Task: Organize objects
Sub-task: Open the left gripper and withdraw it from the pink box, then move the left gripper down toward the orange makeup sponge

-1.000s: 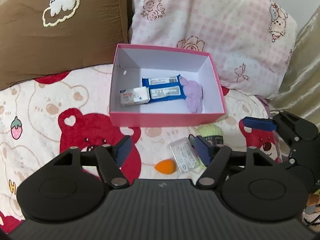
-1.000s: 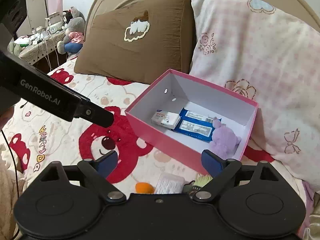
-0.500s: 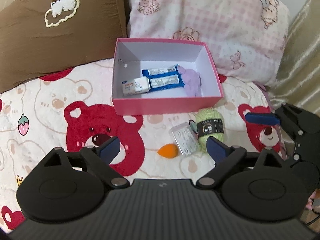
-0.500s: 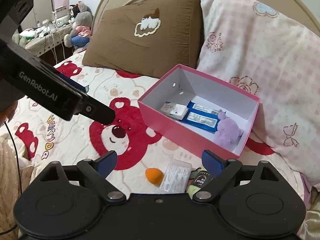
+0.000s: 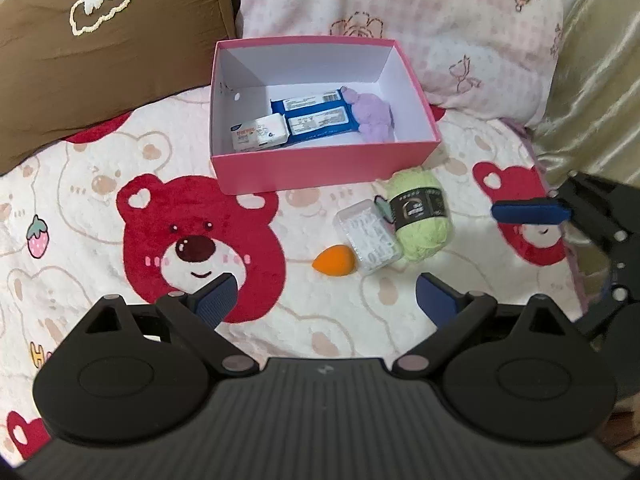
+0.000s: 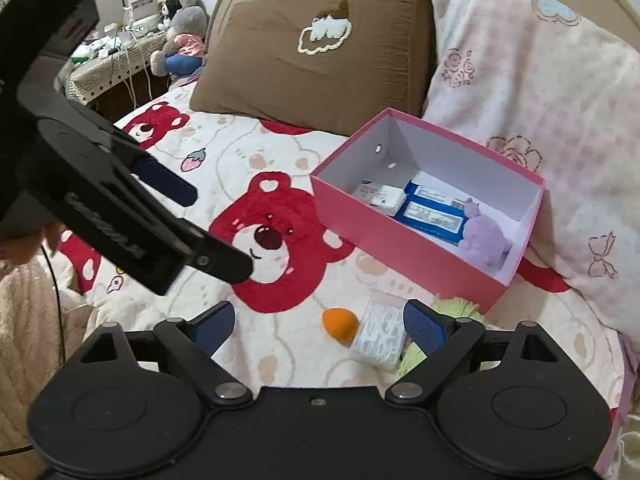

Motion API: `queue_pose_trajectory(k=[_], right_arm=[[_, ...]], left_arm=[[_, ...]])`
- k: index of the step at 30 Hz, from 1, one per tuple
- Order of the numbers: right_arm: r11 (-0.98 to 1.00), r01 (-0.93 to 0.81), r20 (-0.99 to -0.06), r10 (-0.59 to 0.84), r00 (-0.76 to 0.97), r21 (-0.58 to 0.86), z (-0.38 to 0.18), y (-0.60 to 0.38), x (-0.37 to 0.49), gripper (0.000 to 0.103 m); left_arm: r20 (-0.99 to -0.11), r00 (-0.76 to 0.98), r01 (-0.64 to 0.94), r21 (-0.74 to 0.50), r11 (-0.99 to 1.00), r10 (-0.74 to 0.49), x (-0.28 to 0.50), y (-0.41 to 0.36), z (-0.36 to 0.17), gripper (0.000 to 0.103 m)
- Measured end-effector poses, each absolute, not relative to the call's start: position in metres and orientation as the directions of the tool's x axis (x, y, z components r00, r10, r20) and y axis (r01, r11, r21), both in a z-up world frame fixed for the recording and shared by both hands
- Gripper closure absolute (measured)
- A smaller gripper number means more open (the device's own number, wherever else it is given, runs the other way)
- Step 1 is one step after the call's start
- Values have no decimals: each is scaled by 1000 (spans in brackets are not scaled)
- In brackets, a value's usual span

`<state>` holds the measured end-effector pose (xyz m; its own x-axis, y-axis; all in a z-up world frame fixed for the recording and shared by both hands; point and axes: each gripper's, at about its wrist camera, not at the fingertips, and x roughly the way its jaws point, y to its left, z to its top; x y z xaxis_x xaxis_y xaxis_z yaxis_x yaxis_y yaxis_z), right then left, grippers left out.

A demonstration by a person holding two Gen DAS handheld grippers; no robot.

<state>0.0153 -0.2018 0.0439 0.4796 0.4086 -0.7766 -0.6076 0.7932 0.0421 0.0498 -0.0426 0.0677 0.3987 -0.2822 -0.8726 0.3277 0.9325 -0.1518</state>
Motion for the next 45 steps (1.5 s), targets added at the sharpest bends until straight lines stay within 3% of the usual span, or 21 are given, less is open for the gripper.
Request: queue_pose_trajectory(k=[8, 20, 28, 36, 45], right_arm=[[771, -634, -784, 426, 452, 54, 37, -199, 6, 9], [749, -647, -723, 527, 448, 145, 6, -223, -7, 9], [763, -639, -697, 510, 504, 96, -29, -217, -2, 9], [798, -602, -711, 428, 558, 8, -70, -217, 3, 10], [839, -540, -677, 434, 595, 63, -99, -206, 14, 14]], left_arm=[[-887, 360, 298, -184, 937, -288, 49, -41, 43, 6], [-873, 385, 290, -193, 937, -299, 45, -47, 6, 5], [-874, 410, 301, -138, 944, -259, 48, -53, -26, 5], [-854, 431, 306, -165, 938, -291, 50, -47, -52, 5], [-802, 494, 282, -218, 934, -336, 47, -43, -78, 6]])
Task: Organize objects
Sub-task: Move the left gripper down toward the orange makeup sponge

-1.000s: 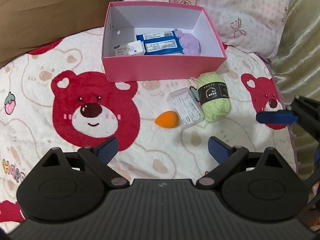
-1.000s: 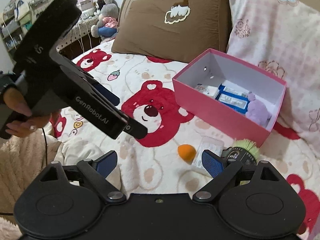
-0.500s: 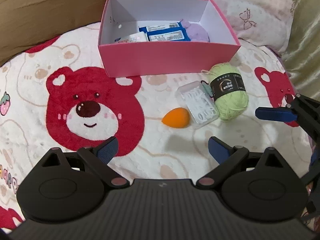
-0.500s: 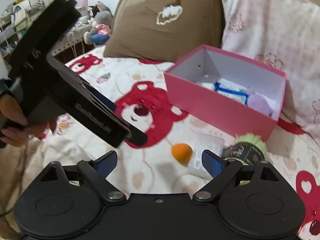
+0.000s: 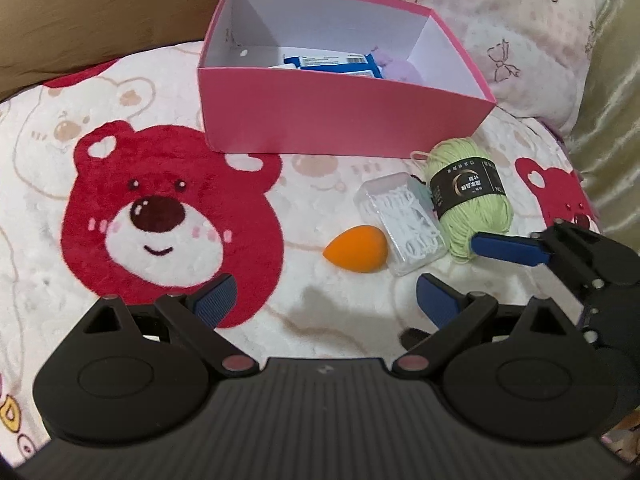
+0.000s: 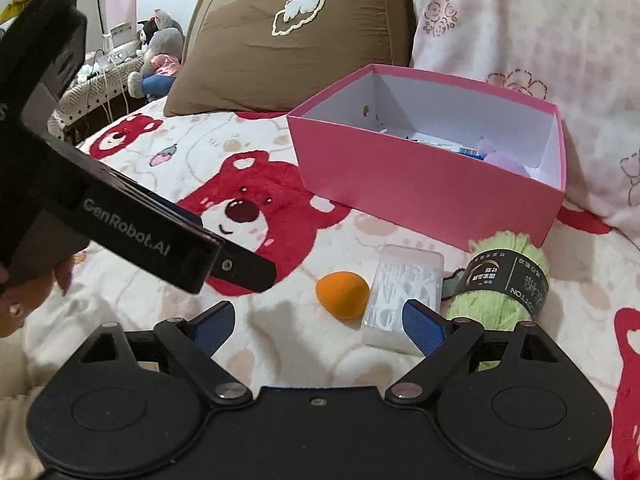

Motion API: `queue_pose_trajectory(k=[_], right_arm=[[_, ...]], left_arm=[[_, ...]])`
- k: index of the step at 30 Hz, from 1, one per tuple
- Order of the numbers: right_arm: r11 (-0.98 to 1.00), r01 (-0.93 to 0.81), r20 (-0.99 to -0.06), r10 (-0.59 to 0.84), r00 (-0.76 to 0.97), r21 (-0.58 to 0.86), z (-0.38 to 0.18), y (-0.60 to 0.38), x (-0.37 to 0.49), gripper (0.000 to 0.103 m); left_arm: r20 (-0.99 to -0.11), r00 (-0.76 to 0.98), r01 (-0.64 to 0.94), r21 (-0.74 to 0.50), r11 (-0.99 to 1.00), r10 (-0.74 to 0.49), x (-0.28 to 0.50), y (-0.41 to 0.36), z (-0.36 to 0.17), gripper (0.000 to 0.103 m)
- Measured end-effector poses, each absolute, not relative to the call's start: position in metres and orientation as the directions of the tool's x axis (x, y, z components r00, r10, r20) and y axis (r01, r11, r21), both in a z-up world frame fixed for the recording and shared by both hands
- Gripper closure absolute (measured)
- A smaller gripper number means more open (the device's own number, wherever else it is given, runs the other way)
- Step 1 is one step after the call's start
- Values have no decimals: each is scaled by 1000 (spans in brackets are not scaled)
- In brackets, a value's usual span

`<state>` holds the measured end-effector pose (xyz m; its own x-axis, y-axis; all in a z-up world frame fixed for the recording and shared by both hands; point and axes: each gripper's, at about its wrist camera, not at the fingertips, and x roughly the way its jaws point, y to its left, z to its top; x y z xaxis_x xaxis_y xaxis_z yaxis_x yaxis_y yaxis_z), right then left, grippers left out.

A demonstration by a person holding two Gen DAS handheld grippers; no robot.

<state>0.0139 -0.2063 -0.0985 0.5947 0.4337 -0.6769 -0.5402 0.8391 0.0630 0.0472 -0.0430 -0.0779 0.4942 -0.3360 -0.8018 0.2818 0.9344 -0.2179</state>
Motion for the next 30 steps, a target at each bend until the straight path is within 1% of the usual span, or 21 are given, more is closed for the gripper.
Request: queue_pose_trajectory(k=[5, 7, 10, 13, 17, 19, 22, 23, 25, 26, 27, 28, 29, 30], right_arm=[[827, -561, -643, 412, 646, -34, -116, -195, 8, 27], [830, -556, -641, 409, 649, -33, -121, -195, 11, 33], [830, -551, -644, 373, 668, -91, -132, -191, 14, 40], [821, -554, -649, 346, 678, -140, -142, -186, 18, 46], [806, -571, -649, 353, 674, -154, -148, -177, 23, 46], [807, -568, -650, 345, 677, -163, -151, -173, 27, 46], [813, -546, -636, 316, 703, -200, -155, -166, 33, 46], [814, -545, -634, 316, 706, -200, -156, -165, 35, 46], [819, -541, -633, 319, 706, -192, -156, -163, 37, 46], [820, -540, -631, 318, 707, -191, -156, -162, 38, 45], [824, -531, -631, 307, 712, -198, -156, -162, 38, 45], [823, -531, -631, 307, 712, -199, -156, -162, 38, 46], [822, -535, -632, 312, 710, -195, -156, -162, 38, 46], [822, -537, -633, 315, 708, -191, -155, -163, 38, 47]], left_arm=[[-780, 508, 316, -225, 922, -365, 47, -50, -88, 6], [-775, 504, 321, -241, 916, -380, 49, -53, -91, 6], [-764, 500, 313, -280, 908, -408, 55, -55, -99, 7], [-771, 489, 296, -295, 909, -409, 66, -60, -111, 7], [-771, 470, 262, -343, 902, -430, 77, -57, -129, 10], [-768, 456, 244, -378, 893, -449, 82, -55, -136, 18], [-750, 440, 268, -416, 869, -494, 84, -59, -138, 20], [-748, 442, 272, -413, 869, -494, 85, -61, -138, 20], [-742, 449, 272, -417, 867, -497, 86, -65, -139, 24], [-738, 453, 266, -423, 866, -500, 86, -65, -140, 28], [-738, 450, 260, -430, 865, -503, 88, -65, -142, 36], [-741, 442, 251, -439, 863, -506, 89, -64, -144, 42], [-742, 435, 240, -450, 860, -510, 90, -63, -147, 44], [-742, 430, 234, -458, 858, -514, 90, -61, -149, 49]])
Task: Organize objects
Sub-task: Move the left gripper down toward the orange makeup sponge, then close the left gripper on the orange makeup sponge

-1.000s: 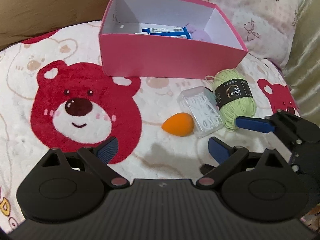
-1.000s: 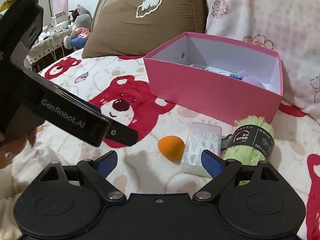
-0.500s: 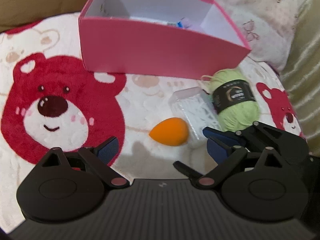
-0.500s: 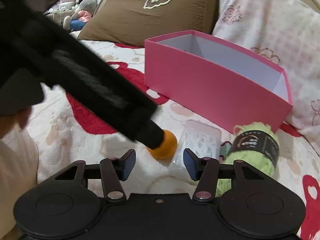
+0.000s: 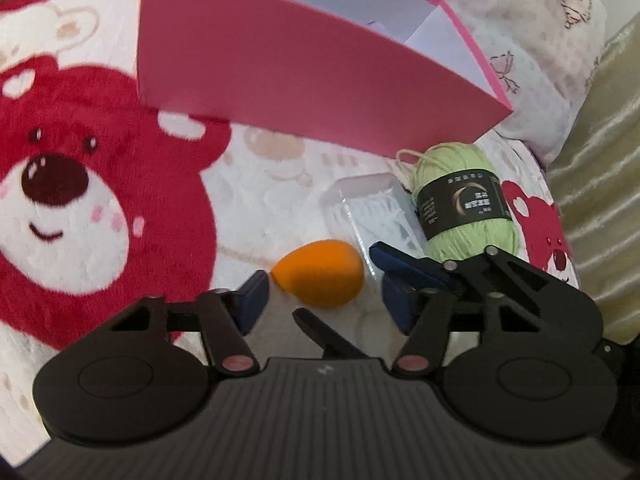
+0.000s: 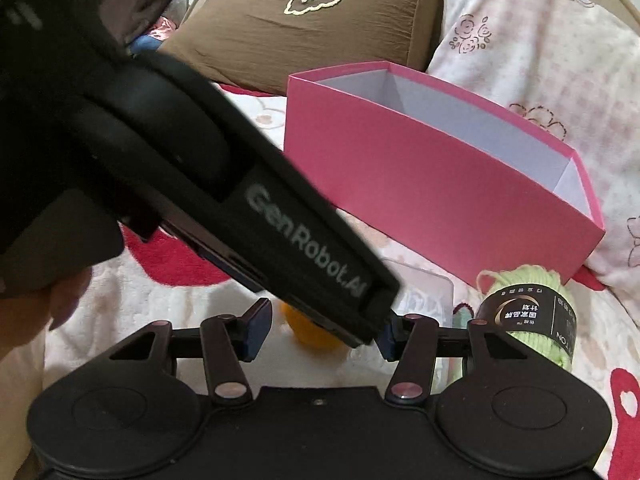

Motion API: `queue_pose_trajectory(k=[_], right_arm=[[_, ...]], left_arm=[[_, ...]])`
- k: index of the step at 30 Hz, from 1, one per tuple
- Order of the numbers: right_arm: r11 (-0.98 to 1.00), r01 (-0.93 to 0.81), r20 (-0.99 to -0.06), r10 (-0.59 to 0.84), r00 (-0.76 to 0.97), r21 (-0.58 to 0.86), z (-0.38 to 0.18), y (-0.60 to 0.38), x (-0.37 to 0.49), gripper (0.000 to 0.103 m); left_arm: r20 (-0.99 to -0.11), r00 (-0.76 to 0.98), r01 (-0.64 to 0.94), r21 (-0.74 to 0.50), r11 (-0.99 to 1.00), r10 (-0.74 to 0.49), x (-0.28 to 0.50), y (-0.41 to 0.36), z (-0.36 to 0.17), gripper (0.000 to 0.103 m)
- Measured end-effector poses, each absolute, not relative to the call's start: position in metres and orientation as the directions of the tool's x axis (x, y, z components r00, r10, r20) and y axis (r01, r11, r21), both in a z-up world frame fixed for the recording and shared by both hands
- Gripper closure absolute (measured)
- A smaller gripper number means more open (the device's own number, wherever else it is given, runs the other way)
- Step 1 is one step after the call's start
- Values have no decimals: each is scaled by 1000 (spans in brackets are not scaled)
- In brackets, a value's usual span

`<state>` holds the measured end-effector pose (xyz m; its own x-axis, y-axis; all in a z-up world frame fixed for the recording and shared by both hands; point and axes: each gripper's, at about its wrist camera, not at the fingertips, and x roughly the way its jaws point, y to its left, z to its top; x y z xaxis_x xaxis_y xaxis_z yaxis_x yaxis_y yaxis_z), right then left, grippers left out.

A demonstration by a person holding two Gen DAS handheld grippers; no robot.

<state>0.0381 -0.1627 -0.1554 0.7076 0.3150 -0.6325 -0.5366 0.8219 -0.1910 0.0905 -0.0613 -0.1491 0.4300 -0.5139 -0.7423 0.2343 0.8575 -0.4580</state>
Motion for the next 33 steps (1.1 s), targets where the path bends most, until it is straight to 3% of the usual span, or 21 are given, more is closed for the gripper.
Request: queue_pose_trajectory(k=[3, 11, 17, 23, 24, 27, 33], right_arm=[[819, -544, -635, 322, 702, -186, -155, -163, 38, 50], [816, -556, -654, 336, 678, -158, -154, -160, 41, 51], [817, -574, -658, 404, 636, -52, -154, -166, 45, 49], [833, -552, -695, 370, 616, -46, -164, -159, 61, 49], [827, -561, -694, 380, 612, -41, -166, -156, 64, 50], [802, -595, -669, 410, 620, -60, -164, -150, 66, 71], [797, -601, -669, 417, 616, -56, -166, -140, 78, 71]], left_arm=[[-751, 420, 204, -469, 859, -510, 91, -56, -154, 54], [-780, 412, 151, -451, 879, -471, 85, -42, -150, 53], [-775, 422, 110, -470, 876, -469, 83, -32, -151, 53], [-749, 482, 83, -477, 875, -454, 79, -24, -141, 54], [-726, 504, 88, -495, 864, -467, 78, -21, -138, 55], [-667, 537, 126, -541, 831, -516, 78, -18, -128, 53], [-716, 543, 87, -470, 878, -438, 92, -20, -138, 53]])
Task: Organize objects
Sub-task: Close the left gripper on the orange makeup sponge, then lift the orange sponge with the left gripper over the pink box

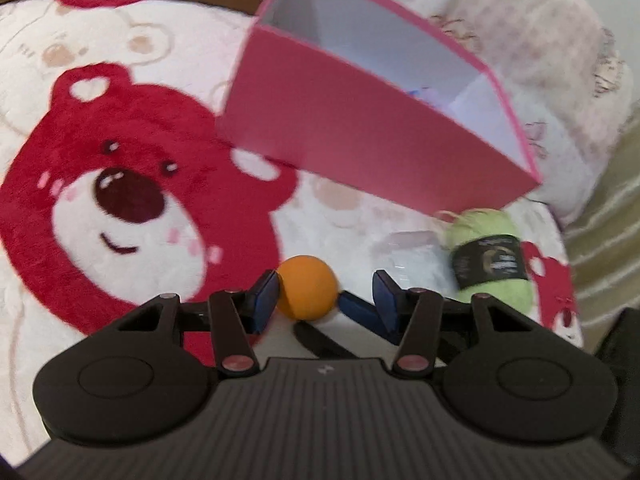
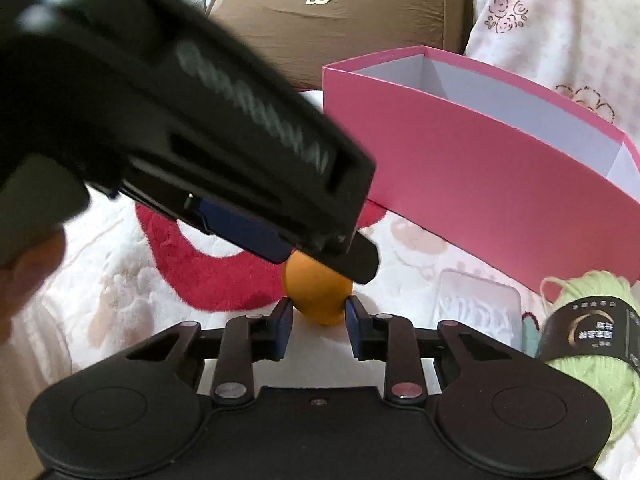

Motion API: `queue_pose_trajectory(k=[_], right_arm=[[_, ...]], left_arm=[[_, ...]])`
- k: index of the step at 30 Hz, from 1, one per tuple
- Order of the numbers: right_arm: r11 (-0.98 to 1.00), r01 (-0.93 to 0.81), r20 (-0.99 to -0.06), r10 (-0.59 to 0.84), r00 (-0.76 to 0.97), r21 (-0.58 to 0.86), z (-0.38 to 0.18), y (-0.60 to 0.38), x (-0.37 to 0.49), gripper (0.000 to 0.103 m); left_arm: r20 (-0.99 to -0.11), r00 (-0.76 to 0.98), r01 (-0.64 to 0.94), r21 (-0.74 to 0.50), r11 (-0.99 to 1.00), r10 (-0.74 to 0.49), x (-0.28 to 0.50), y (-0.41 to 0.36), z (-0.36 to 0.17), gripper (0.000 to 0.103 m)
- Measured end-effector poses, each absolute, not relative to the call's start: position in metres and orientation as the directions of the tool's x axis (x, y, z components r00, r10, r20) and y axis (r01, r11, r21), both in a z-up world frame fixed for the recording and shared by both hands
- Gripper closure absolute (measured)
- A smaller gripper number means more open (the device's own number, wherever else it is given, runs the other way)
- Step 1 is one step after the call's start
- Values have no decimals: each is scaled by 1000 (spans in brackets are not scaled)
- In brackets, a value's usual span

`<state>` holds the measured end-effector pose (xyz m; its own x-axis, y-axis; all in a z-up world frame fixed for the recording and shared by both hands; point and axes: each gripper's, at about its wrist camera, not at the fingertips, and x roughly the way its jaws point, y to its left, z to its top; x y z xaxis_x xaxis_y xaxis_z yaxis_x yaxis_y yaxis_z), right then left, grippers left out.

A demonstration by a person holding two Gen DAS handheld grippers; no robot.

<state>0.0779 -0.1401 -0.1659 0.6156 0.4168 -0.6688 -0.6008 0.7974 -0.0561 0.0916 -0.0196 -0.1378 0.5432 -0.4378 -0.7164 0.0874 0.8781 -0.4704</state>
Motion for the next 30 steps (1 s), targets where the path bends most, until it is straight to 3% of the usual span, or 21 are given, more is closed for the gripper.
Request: queue_pose_trajectory(k=[5, 8, 12, 17, 30], right_arm=[[814, -580, -680, 429, 594, 6, -175, -139, 92, 71], [797, -604, -683, 427, 592, -25, -176, -135, 99, 69], [797, -604, -703, 440, 558, 20, -177, -134, 111, 60], [814, -569, -687, 477, 548, 111, -180, -139, 116, 57], [814, -571, -666, 487, 566, 110, -174, -117, 106, 60]], left_arm=[[-715, 576, 4, -482, 876, -396, 96, -4, -148, 56], [-728, 570, -10, -469, 883, -381, 100, -2, -150, 67], [-731, 560, -12, -479, 878, -391, 99, -1, -153, 68], [-737, 543, 11, -473, 881, -402, 96, -8, -156, 70], [-722, 566, -6, -486, 874, -398, 88, -5, -137, 75]])
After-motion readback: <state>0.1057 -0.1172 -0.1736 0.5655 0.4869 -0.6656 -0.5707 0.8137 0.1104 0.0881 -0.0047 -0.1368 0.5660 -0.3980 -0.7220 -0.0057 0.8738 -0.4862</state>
